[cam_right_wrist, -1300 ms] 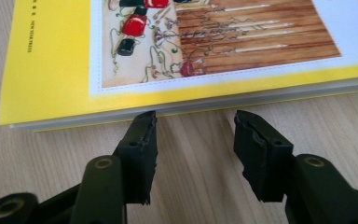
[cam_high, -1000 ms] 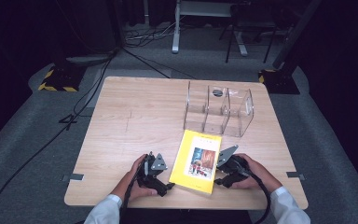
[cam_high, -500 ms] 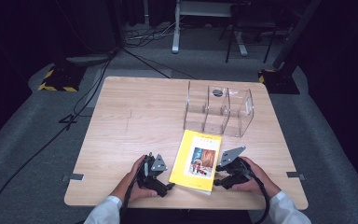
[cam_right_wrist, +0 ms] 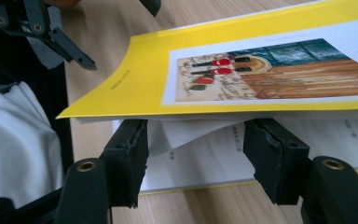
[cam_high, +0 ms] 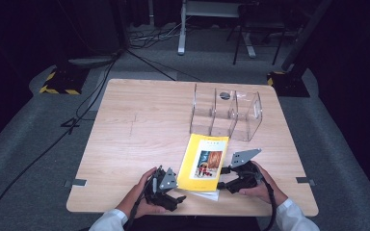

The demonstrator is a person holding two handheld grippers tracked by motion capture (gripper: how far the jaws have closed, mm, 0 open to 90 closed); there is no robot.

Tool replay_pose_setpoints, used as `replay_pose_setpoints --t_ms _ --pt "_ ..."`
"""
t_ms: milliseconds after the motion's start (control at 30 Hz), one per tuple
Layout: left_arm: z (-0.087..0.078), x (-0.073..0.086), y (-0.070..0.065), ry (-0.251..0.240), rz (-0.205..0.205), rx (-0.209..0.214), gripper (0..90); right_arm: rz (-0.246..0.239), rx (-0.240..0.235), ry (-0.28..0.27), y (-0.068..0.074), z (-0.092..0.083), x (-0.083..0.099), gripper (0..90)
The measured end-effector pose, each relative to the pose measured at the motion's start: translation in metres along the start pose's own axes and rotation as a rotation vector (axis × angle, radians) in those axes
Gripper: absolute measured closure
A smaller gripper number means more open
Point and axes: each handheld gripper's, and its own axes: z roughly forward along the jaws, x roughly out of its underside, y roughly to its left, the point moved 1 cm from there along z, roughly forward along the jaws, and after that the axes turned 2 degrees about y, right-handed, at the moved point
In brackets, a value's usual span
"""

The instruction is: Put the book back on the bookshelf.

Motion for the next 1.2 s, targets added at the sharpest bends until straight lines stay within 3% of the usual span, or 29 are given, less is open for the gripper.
replay_pose_setpoints --t_ms 167,267,433,600,767,900,1100,1200 --pt "0.011 -0.014 -0.016 -0.009 0.054 0.006 16.8 -0.016 -0.024 -0.018 0.005 -0.002 -0.004 40.1" --pt "0.019 -0.020 -0.023 0.011 0.074 -0.009 17.2 -0.018 -0.041 -0.038 0.008 -0.004 -0.006 40.0" --pt "0.027 -0.028 -0.029 -0.002 0.063 -0.035 16.6 -0.028 -0.050 -0.059 0.014 -0.006 -0.011 39.1" --pt "0.033 -0.033 -0.032 -0.006 0.050 -0.098 19.0 -0.019 -0.054 -0.079 0.015 -0.006 -0.015 39.1" --pt "0.030 -0.033 -0.029 -0.021 0.031 -0.138 34.5 -0.021 -0.054 -0.087 0.017 -0.006 -0.017 38.5" --pt "0.023 -0.031 -0.024 -0.054 0.023 -0.132 51.3 -0.015 -0.060 -0.091 0.015 -0.007 -0.016 36.8" --pt "0.014 -0.032 -0.024 -0.075 0.061 -0.148 70.8 -0.023 -0.079 -0.099 0.015 -0.012 -0.013 34.5" --pt "0.011 -0.032 -0.024 -0.073 0.076 -0.145 74.8 -0.038 -0.076 -0.106 0.016 -0.016 -0.011 33.5"
